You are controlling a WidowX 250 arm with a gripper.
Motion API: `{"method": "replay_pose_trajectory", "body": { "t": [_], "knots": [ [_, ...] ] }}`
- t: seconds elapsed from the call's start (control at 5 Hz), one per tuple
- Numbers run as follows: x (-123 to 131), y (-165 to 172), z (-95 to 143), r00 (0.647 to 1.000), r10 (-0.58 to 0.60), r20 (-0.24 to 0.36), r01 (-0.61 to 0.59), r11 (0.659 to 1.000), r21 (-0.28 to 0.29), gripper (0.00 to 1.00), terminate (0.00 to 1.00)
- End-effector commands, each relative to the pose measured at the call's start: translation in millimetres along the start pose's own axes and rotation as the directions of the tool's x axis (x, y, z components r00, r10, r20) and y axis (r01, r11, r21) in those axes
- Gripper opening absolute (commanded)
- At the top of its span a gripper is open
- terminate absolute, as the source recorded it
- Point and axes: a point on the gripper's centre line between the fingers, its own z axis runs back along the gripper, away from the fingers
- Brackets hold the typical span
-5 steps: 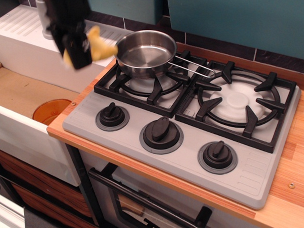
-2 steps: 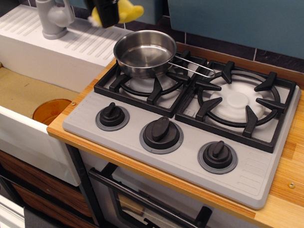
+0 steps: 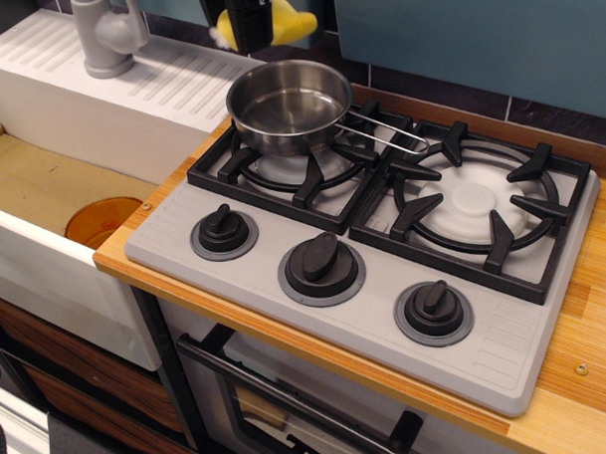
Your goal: Put stuffedduck in pan
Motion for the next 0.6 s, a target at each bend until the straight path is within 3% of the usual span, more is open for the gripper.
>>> {"method": "replay_pose_trajectory", "body": {
  "t": [0.0,0.4],
  "knots": [
    [3.3,-2.3,16.6,0.999,-0.027,0.034,0.025,0.999,0.042,1.0,0.0],
    [-4.2,-0.1,16.0,0.998,-0.04,0.039,0.038,0.998,0.05,1.0,0.0]
  ]
}}
